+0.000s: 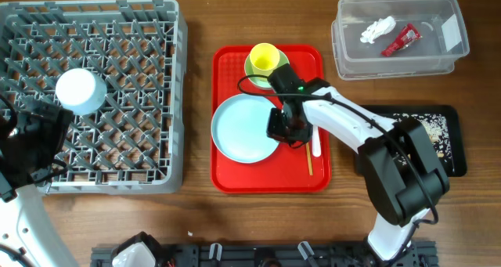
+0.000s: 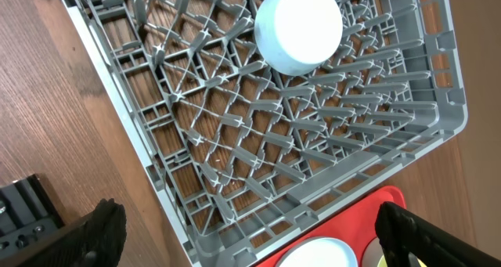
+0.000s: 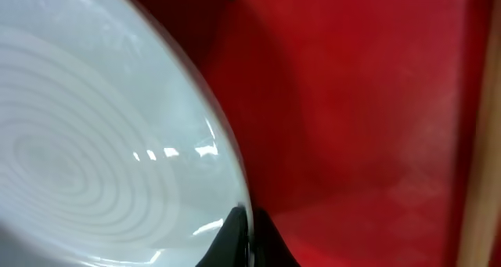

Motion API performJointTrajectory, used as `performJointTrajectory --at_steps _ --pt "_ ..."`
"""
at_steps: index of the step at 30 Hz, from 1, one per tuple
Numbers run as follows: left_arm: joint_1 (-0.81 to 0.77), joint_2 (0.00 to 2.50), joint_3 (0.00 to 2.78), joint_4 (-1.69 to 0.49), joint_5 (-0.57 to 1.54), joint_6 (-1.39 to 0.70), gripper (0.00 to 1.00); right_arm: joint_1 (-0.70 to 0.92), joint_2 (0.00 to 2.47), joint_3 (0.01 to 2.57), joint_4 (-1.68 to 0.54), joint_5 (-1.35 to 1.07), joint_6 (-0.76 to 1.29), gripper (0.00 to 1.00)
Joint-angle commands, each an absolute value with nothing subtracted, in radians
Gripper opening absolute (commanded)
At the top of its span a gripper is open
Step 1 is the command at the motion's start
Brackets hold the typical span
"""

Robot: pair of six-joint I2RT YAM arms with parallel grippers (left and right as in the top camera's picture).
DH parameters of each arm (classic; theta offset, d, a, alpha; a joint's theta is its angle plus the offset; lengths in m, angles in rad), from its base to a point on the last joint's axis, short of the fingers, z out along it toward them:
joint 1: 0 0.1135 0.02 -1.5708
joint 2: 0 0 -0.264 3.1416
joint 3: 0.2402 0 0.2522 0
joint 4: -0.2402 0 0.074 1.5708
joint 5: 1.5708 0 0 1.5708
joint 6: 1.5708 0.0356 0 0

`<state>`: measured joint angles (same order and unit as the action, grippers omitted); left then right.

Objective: Sort waste into correct bins and load items into the dishwasher rack
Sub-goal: 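Lift the plate with the right gripper and carry it toward the rack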

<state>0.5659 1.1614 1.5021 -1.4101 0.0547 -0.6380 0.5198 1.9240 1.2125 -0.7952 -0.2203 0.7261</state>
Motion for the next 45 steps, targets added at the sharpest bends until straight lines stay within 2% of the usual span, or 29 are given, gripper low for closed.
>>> performJointTrajectory --at_steps 1,11,15,24,27,37,41,45 --pt "0.574 1.167 1.508 -1.412 0.066 -0.636 1.00 0.507 1.809 1.251 -0.805 -0.290 0.650 0.04" --pt "0.574 1.167 1.508 -1.415 0.066 -0.636 1.00 0.505 1.553 1.297 -0.736 -0.294 0.669 0.04" --pt "0.574 1.167 1.508 -1.419 0.067 -0.636 1.00 0.509 1.552 1.297 -0.533 -0.340 0.748 0.04" --pt "0.574 1.167 1.505 -1.424 0.120 -0.637 1.00 0.560 1.567 1.304 -0.198 -0.218 0.959 0.05" --pt "0.573 1.167 1.505 -1.423 0.187 -0.636 1.00 0.606 1.619 1.372 -0.166 -0.179 0.995 0.05" --pt "0.574 1.167 1.505 -1.424 0.159 -0.633 1.00 0.730 1.927 1.717 -0.271 -0.135 0.972 0.05" --pt "0.574 1.167 1.505 -1.430 0.156 -0.633 1.00 0.762 2.004 1.733 -0.268 -0.111 1.018 0.05" --pt "0.574 1.167 1.505 -1.432 0.156 -0.633 1.00 0.799 2.104 1.734 -0.185 -0.186 1.050 0.05"
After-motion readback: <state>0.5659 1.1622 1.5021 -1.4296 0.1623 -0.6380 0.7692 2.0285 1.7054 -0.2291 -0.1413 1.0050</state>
